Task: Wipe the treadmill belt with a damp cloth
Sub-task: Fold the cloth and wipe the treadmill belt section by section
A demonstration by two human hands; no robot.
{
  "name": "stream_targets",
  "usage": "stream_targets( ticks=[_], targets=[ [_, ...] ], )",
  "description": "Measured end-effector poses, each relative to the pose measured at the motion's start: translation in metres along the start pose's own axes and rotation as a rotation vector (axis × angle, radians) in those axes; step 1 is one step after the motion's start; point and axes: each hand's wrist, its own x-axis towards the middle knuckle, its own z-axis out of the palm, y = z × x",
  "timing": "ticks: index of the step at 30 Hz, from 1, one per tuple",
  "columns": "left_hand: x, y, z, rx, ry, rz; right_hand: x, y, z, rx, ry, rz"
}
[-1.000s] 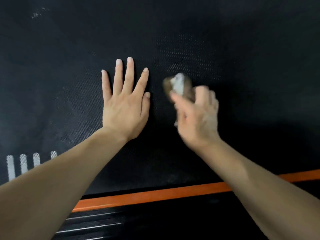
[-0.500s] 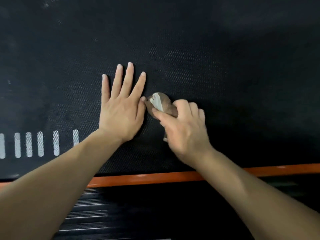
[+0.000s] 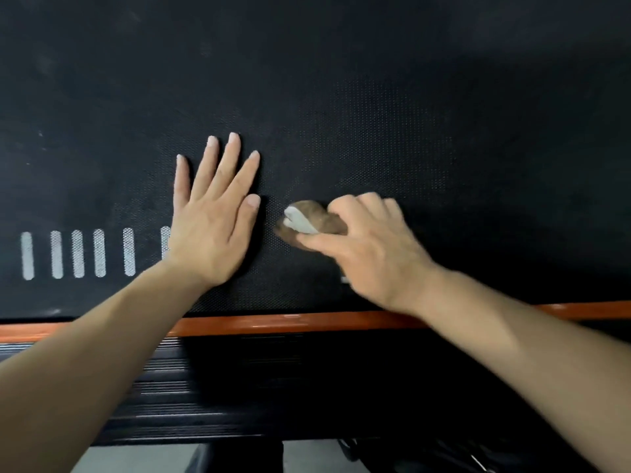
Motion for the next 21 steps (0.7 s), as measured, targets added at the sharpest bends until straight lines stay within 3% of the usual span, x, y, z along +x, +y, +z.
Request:
stream_targets(
  ticks=[4,7,13,18,21],
  targets=[
    [-0.002,-0.003,0.0,-0.01,-0.016,0.014,-0.023,0.042,-0.014,0.025,-0.024,-0.027],
    [-0.001,-0.001,-0.001,-0.062,-0.002,0.001,-0.011,0.027,-0.008,0.067,-0.028,-0.058],
    [-0.003,-0.016,-0.009,-0.242,-0.015,0.061,0.03,-0.025,0.011,0.044,-0.135,-0.373],
    [-0.008,-0.02,-0.002,0.035,-0.007,0.136,-0.019,0.027,-0.012,0.074,-0.184,-0.321],
    [-0.022,-0.03,-0.002,0.196,-0.007,0.01,-0.018,0.021,-0.006,0.087,-0.129,-0.256]
  ],
)
